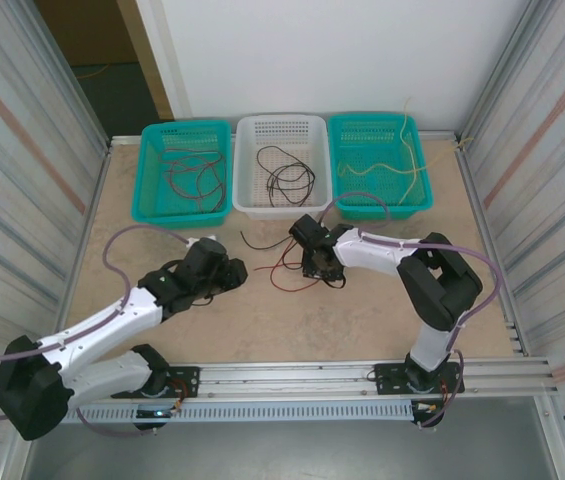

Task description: Untangle the cables

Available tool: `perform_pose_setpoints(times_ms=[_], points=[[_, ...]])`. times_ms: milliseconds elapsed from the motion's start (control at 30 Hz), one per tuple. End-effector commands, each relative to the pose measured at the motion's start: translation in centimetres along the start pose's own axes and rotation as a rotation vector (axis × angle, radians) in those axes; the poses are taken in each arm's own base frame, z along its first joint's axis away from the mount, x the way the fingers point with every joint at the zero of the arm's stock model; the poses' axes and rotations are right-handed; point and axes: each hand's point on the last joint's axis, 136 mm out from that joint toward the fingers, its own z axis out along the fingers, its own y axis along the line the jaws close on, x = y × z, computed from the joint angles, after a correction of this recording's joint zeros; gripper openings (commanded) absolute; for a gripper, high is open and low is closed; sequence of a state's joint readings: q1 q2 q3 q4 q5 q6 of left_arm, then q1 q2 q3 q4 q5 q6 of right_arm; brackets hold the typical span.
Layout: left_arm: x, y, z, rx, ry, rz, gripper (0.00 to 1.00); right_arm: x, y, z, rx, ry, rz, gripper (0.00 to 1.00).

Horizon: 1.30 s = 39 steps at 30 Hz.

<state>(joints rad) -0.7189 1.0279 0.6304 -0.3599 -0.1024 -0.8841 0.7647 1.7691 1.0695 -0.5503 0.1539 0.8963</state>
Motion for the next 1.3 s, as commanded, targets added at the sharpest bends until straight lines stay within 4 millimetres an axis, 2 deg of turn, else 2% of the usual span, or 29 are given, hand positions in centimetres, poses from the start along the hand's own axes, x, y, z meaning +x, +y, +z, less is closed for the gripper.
perform_pose_setpoints(times_ms=[0, 100, 167, 233, 300, 367, 467, 567, 667, 800, 900, 1100, 1267], points=[[-1.9, -0.3, -1.6, -0.020, -0.063, 0.059, 0.49, 0.8, -1.5, 0.3, 0.097, 0.018, 0.024, 0.35], [-2.9, -0.8, -2.5, -0.016, -0.096, 0.091, 0.50, 1.4, -2.1, 0.7, 0.117, 0.034, 0.030, 0.33], [-3.4, -1.2, -2.9, -0.008, -0.113, 0.107, 0.50, 1.5, -2.1, 0.8, 0.116, 0.040, 0.029, 0.26], [-3.8, -1.6, -3.2, 0.004, -0.123, 0.124, 0.51, 1.4, -1.8, 0.7, 0.097, 0.035, 0.024, 0.08], [-4.1, -2.0, -3.5, 0.016, -0.132, 0.136, 0.51, 1.2, -1.4, 0.0, 0.077, 0.015, 0.009, 0.01], [-4.4, -2.6, -3.8, 0.038, -0.139, 0.149, 0.52, 0.7, -1.1, -1.4, 0.059, -0.023, -0.020, 0.00], [-4.8, -3.7, -4.2, 0.090, -0.156, 0.173, 0.53, 0.1, -0.3, -4.7, 0.021, -0.110, -0.100, 0.00], [-4.9, -5.9, -4.8, 0.206, -0.178, 0.220, 0.54, -0.5, 0.2, -8.5, -0.028, -0.202, -0.185, 0.00], [-4.7, -9.3, -5.9, 0.348, -0.206, 0.321, 0.56, -1.1, 0.4, -12.2, -0.092, -0.268, -0.270, 0.00], [-3.4, -14.5, -8.2, 0.533, -0.249, 0.528, 0.61, -2.1, 0.5, -17.0, -0.165, -0.353, -0.358, 0.00], [-2.4, -17.4, -9.6, 0.616, -0.288, 0.666, 0.64, -2.9, 0.8, -21.0, -0.247, -0.439, -0.389, 0.00], [-0.6, -20.9, -10.9, 0.647, -0.363, 0.905, 0.67, -4.4, 1.2, -28.1, -0.379, -0.565, -0.412, 0.00], [-0.2, -22.1, -10.8, 0.668, -0.358, 0.977, 0.72, -5.3, 0.9, -32.0, -0.410, -0.641, -0.429, 0.00]])
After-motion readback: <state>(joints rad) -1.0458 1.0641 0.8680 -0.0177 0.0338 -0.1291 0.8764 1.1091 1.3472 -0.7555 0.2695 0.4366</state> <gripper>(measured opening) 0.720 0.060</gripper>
